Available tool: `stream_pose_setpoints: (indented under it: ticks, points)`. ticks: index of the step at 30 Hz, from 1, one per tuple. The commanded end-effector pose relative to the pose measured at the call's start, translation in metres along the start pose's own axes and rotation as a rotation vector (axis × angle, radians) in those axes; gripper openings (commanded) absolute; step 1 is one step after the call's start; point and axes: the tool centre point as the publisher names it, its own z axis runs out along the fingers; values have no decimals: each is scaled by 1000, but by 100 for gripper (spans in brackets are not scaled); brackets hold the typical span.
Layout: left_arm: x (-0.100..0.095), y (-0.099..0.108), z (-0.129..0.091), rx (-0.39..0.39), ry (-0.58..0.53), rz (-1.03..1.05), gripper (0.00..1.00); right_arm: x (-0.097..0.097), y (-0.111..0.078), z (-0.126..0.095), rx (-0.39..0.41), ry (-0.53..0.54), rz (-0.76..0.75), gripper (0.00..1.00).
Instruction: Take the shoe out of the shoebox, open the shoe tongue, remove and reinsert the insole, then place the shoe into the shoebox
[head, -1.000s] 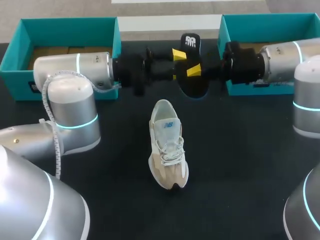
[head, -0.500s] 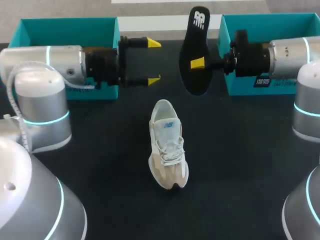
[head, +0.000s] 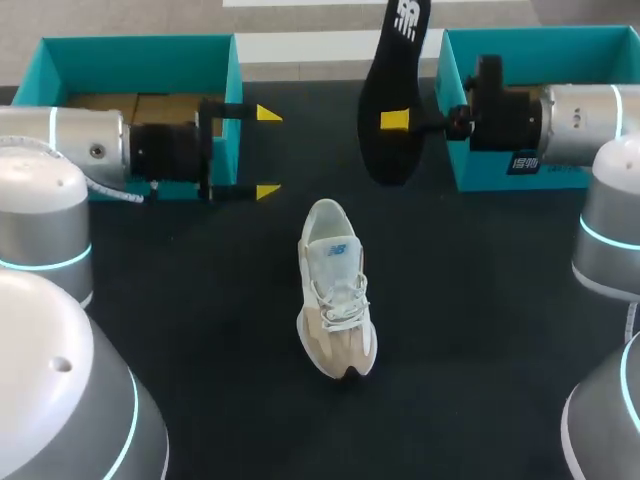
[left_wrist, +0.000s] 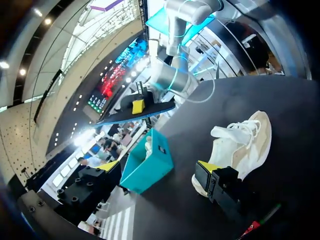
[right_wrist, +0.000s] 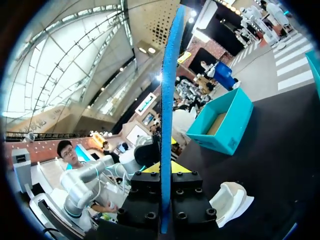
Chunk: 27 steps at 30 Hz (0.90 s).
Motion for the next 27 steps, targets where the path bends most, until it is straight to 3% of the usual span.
stream_pose_setpoints:
  ticks: [1, 11, 14, 18, 21, 27]
  points:
    - [0, -2, -5, -1, 7, 0, 100, 2, -2, 1, -5, -6, 0, 0]
    - [0, -2, -5, -1, 7, 0, 100, 0, -1, 0, -21, -22, -38, 0]
    - [14, 11, -7, -47, 38, -100, 100, -10, -6, 0, 43, -127, -109, 0]
    - [32, 25, -11, -97, 73, -177, 100, -17, -8, 8, 82, -125, -217, 0]
    - [45, 33, -13, -142, 86, -253, 100, -21, -10, 12, 67, -119, -267, 0]
    - [67, 39, -12, -185, 105, -367, 100, -35, -19, 20, 79, -99, -327, 0]
